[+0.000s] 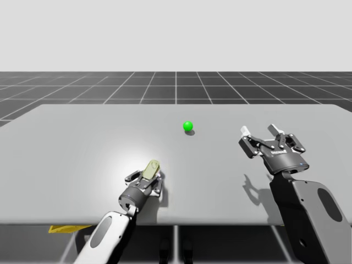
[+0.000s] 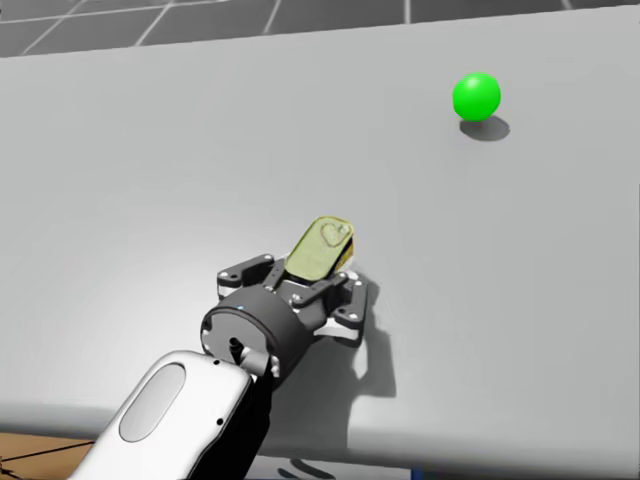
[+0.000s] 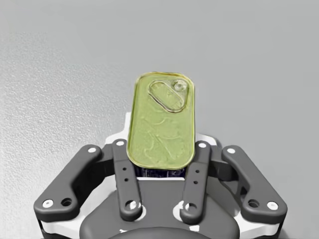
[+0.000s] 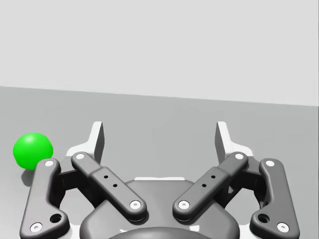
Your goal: Watch the red light. When it turns green, pick up the object.
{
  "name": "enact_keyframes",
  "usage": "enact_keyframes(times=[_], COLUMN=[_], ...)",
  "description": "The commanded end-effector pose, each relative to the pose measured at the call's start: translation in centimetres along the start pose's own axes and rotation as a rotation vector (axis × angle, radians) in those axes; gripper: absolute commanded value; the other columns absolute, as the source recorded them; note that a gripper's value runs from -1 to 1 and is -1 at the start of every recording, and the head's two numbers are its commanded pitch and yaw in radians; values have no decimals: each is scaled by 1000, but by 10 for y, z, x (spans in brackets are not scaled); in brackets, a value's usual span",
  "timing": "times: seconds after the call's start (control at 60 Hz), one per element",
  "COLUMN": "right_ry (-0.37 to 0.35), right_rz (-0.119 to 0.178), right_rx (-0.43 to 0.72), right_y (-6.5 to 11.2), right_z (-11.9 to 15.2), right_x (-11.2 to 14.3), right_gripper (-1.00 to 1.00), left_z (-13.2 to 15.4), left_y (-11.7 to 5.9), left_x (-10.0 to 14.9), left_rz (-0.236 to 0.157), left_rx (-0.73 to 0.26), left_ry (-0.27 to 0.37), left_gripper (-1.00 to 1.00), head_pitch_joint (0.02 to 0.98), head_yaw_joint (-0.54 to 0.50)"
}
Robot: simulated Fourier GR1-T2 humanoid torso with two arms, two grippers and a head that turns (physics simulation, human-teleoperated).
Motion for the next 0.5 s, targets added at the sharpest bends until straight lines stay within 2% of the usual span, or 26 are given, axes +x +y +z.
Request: enact_keyframes(times=[0.017,0.15,0.333,0.5], right_ry=[-4,-8,-9,-13], right_rz=[1,2,2,6], right_rx=[-4,-7,-12,-18], right_y=[-1,-1,-3,-3], right_z=[1,1,2,3], right_x=[2,3,3,4], right_gripper=[-1000,-1000,-1000,-1000], left_z=[-2,-1,-1,0], left_y=[0,-1,-3,-4], left_x=[-6,-8,-10,-11], left_rz=[-18,-29,-42,-46], left_rx=[-11,-16,-22,-30], left_ry=[17,16,14,13], left_gripper=[937,985,998,1000], head_pitch_joint=[816,713,499,383], head_yaw_joint=[182,181,184,182])
